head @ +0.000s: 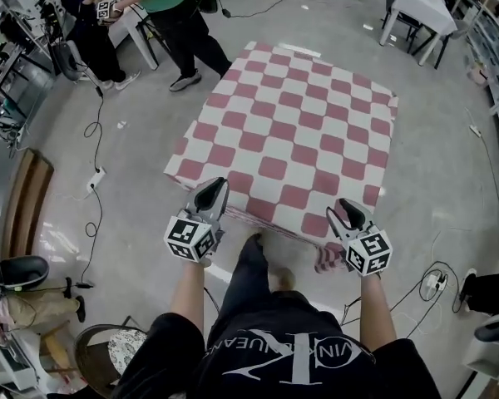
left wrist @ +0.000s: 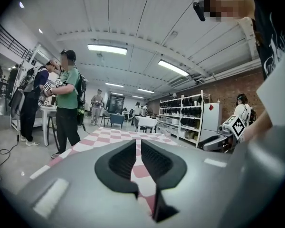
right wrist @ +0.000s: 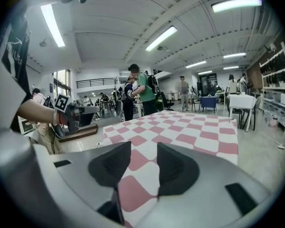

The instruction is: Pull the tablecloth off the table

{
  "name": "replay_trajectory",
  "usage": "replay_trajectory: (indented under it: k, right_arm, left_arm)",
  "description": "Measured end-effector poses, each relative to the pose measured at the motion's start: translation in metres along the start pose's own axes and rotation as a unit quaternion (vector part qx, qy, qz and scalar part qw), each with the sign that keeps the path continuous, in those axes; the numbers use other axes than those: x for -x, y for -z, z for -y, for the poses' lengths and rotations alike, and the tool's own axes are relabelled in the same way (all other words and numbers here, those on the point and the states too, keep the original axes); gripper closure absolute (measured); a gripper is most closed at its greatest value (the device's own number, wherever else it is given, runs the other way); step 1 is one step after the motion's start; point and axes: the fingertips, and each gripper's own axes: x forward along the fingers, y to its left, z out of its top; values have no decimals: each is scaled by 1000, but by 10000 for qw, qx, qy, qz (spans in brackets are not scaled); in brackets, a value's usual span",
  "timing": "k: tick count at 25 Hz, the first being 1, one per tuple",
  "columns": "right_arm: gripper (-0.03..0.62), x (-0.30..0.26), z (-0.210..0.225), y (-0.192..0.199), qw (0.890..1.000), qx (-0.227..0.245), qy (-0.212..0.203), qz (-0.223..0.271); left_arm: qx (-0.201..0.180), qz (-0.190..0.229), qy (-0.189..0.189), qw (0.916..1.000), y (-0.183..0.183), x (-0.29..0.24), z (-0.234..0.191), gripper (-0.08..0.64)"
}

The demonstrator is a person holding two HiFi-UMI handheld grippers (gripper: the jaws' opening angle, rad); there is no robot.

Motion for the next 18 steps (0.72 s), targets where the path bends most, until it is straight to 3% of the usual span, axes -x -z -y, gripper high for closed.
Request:
replay_trajectory:
  k: [4,9,18]
  right_arm:
    - [449,-21,20,2,9993,-233,236,-188]
    - [448,-45,44,0,9964,-583,548,-278]
    - [447,-93,63,7,9906,-899,848,-578]
  left_arm:
    - [-13,-257,453,9986,0,-44,-16,520]
    - [-70,-594,787,9951,5,-94,-46,430]
    - [-117,-1429,915,9854,39,-167,-110,273]
